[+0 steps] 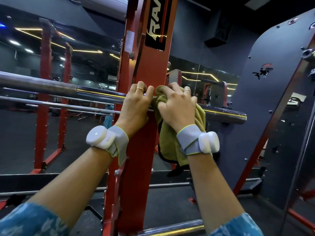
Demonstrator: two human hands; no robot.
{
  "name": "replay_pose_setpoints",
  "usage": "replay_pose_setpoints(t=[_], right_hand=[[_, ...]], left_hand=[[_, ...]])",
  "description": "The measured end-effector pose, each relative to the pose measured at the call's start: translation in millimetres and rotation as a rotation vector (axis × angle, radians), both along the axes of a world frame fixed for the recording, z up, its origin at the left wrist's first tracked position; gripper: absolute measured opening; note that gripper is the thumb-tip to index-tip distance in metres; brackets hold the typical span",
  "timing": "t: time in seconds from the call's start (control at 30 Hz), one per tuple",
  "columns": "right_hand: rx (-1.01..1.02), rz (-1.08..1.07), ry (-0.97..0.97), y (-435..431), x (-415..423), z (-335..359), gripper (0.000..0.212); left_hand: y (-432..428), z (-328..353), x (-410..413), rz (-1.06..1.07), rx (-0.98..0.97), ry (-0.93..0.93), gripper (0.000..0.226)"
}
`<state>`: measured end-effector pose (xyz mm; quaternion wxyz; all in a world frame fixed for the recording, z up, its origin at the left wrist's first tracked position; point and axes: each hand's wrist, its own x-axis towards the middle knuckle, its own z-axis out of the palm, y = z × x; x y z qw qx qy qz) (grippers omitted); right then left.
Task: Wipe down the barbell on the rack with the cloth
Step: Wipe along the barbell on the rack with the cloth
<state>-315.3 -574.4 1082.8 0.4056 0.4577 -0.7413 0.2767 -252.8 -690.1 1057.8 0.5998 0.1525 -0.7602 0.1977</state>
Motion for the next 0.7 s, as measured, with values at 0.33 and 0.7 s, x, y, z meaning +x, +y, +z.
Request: replay_pose_setpoints(t=[0.33,0.7], right_hand=[[-0.067,-0.033,-0.198,7.5,-9.2,5.8,0.034],[-0.027,0.093,-0.078,-2.7,5.6,3.5,0.037]], left_hand=[[-7.5,0.6,1.8,-0.01,0.055,-0.009,0.05],[-17.2,-3.8,-2.9,-0.048,-0.004,0.002,0.049]])
